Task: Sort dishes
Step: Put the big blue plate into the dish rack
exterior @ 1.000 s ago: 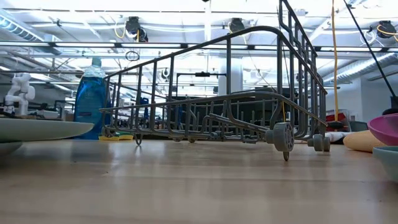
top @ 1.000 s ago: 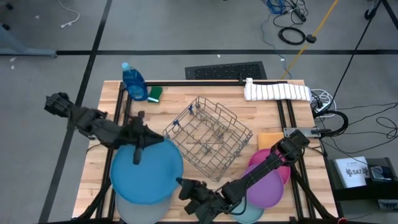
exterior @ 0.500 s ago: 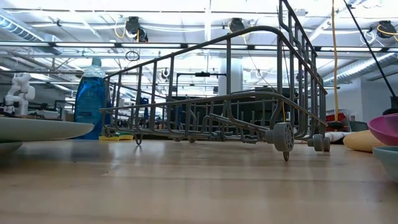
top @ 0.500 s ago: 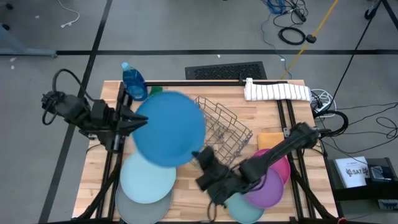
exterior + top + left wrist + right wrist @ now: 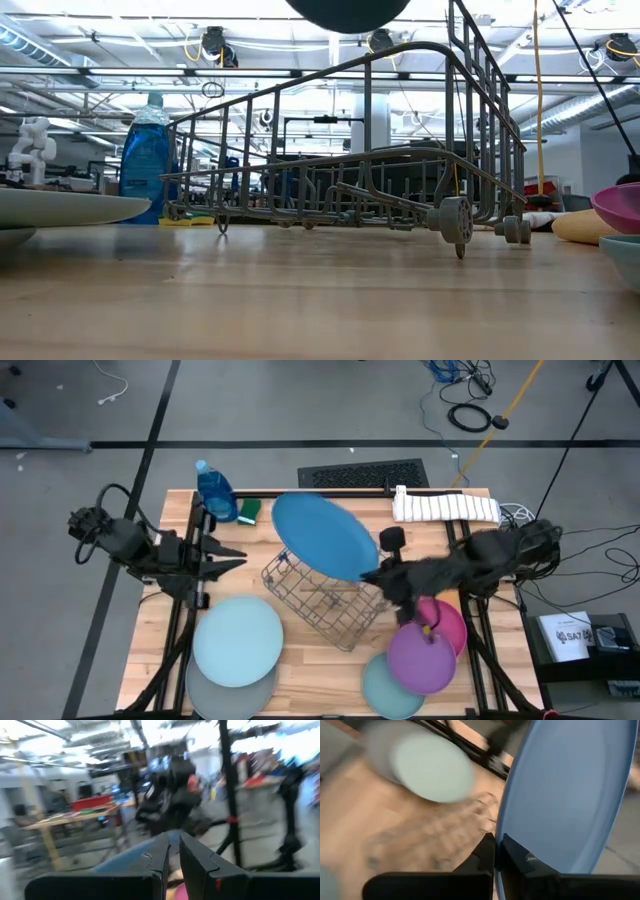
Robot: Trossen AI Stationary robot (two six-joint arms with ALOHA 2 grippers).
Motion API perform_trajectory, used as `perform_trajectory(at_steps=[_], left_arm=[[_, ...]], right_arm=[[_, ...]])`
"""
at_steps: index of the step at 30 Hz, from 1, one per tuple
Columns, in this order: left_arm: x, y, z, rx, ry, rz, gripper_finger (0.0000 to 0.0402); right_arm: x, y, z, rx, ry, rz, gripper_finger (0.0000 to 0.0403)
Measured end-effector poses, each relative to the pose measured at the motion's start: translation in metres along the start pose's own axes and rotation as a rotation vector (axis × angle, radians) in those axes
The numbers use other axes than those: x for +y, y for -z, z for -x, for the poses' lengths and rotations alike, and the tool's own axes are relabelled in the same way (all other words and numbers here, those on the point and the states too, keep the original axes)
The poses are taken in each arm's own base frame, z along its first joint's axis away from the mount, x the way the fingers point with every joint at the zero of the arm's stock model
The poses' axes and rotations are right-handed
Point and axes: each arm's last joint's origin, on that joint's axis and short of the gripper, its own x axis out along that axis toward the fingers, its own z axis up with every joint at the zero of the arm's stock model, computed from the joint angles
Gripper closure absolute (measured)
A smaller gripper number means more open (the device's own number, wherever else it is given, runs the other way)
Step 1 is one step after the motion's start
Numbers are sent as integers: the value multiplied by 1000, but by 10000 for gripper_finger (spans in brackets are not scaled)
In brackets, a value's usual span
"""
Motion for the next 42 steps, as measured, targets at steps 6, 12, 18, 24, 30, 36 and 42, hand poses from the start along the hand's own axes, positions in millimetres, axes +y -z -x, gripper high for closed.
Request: perform_trajectory(at_steps=[6, 12, 18, 24, 30, 36, 42], left_arm=[[-6, 19, -18, 155, -91, -111, 338], [-8, 37, -31, 259, -50, -94, 244], [-9, 51, -36, 348, 36, -70, 148], [-9, 75, -52, 488, 49, -58, 146], [-8, 89, -67, 535, 65, -78, 259], [-6, 91, -64, 548, 150, -134, 382], [2, 94, -60, 603, 86, -30, 384]], right_arm=[[-13, 5, 7, -78, -237, -28, 401], [-15, 11, -5, -20, -319, -26, 401], [-16, 13, -11, 9, -344, -29, 400], [-17, 11, -12, -31, -383, -16, 399], [-18, 11, -12, -31, -376, -21, 398], [-20, 12, -11, -15, -343, -93, 369], [-22, 15, -12, 44, -254, -130, 289]])
